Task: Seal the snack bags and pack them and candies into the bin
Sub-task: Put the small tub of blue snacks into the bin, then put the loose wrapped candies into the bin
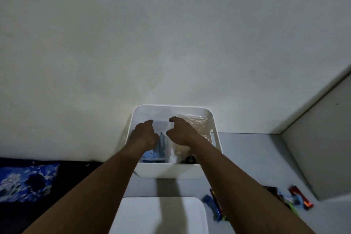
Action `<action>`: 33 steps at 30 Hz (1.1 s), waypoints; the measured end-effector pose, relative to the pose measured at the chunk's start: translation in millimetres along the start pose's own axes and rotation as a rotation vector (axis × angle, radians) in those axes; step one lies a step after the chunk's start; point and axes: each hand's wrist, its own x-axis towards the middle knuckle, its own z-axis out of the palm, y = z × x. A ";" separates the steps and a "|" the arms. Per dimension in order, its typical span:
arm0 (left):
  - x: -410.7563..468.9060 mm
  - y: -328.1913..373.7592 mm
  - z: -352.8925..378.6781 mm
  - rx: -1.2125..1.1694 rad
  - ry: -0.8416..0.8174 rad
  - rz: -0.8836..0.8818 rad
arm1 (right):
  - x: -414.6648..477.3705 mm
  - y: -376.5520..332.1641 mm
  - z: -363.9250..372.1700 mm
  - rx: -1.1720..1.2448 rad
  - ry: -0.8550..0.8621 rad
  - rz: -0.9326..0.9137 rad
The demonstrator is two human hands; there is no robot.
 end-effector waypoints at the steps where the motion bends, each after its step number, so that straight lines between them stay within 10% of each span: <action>1: -5.2 4.9 -3.6 -0.001 0.009 0.018 | -8.3 -0.7 -4.9 0.006 0.025 -0.016; 15: -118.3 96.5 47.8 0.041 0.080 0.346 | -143.2 100.6 -84.5 -0.116 0.296 -0.018; 21: -178.1 114.2 131.2 0.060 0.295 0.438 | -175.1 189.3 -86.5 -0.090 0.253 0.021; 33: -166.3 69.6 306.0 0.305 0.104 0.328 | -160.9 351.3 -22.6 -0.329 0.089 0.177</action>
